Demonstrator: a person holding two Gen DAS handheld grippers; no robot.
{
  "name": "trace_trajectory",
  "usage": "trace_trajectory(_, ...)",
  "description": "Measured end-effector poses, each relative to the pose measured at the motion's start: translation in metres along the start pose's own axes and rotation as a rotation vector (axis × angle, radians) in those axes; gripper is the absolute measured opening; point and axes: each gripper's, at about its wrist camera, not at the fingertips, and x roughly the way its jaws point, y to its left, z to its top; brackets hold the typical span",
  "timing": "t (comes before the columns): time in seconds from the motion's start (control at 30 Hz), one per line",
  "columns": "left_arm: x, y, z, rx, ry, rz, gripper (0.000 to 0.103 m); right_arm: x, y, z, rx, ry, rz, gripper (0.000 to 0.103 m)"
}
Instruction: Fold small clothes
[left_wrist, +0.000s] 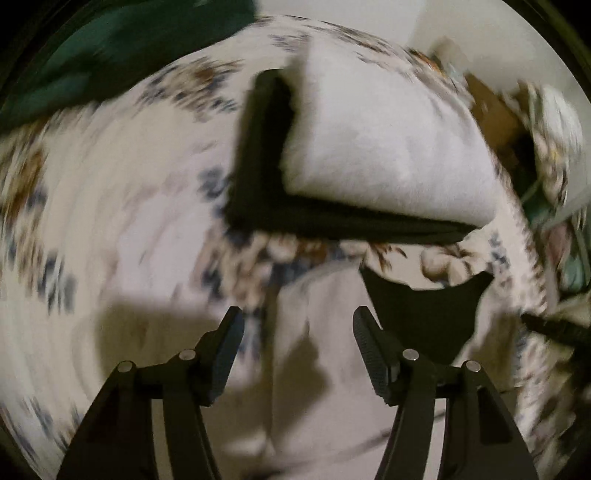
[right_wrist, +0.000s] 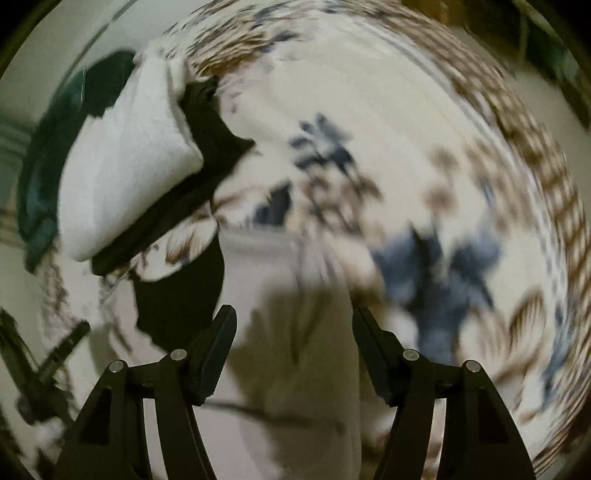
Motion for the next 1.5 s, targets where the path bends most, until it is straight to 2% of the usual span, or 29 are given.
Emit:
trace_trajectory(0.13, 0.038, -0.015, 0.024, 0.124, 0.074, 0.044, 0.059, 0.033, 0.038, 0.036, -0.168, 0.037, -0.125, 0.067)
trace_trajectory(0.23, 0.059, -0.024, 0.030, 0.199, 0.124, 0.050, 0.057, 0.054, 0.054, 0.050, -0.247, 0.086, -0.173, 0.067)
trace_trajectory(0.27, 0.062, -0.028, 0.030, 0.230, 0.126, 0.045, 0.045, 0.059, 0.057, 0.052, -0.264, 0.101, -0.176, 0.067)
trace_trajectory(0.3, 0.064, -0.032, 0.029, 0.264, 0.128, 0.041, 0.019, 0.064, 0.062, 0.054, -0.289, 0.120, -0.181, 0.064)
trace_trajectory(0.33, 0.065, -0.035, 0.028, 0.285, 0.137, 0.043, 0.010, 0.066, 0.065, 0.054, -0.313, 0.125, -0.187, 0.044)
trace_trajectory(0.37, 0.065, -0.039, 0.026, 0.305, 0.140, 0.043, 0.008, 0.066, 0.068, 0.053, -0.335, 0.118, -0.196, 0.009)
trace_trajectory(0.4, 0.061, -0.042, 0.023, 0.329, 0.123, 0.050, 0.004, 0.064, 0.070, 0.053, -0.343, 0.106, -0.200, 0.004)
trace_trajectory(0.53, 0.040, -0.043, 0.014, 0.343, 0.069, 0.047, 0.004, 0.042, 0.070, 0.048, -0.332, 0.024, -0.166, 0.003)
trace_trajectory(0.73, -0.027, -0.028, -0.003, 0.256, -0.055, 0.030, 0.003, -0.001, 0.076, 0.025, -0.358, -0.046, -0.116, 0.003)
trace_trajectory(0.87, -0.082, -0.013, -0.035, 0.173, -0.112, 0.009, 0.003, -0.037, 0.082, -0.008, -0.352, -0.079, -0.062, 0.003)
trace_trajectory(1.03, -0.112, -0.008, -0.094, 0.091, -0.064, -0.004, 0.003, -0.070, 0.074, -0.079, -0.352, -0.074, -0.029, 0.003)
trace_trajectory(1.17, -0.117, -0.006, -0.149, 0.044, 0.011, -0.012, 0.003, -0.070, 0.056, -0.149, -0.346, -0.006, -0.044, 0.003)
trace_trajectory(1.23, -0.113, -0.007, -0.171, 0.028, 0.051, -0.015, 0.004, -0.065, 0.047, -0.174, -0.344, 0.025, -0.052, 0.003)
trace_trajectory(1.43, -0.105, 0.007, -0.224, -0.066, 0.158, -0.018, 0.005, -0.046, 0.018, -0.229, -0.321, 0.128, -0.070, 0.003)
trace_trajectory(1.5, -0.106, 0.017, -0.234, -0.116, 0.189, -0.023, 0.005, -0.045, 0.010, -0.236, -0.302, 0.161, -0.056, 0.010)
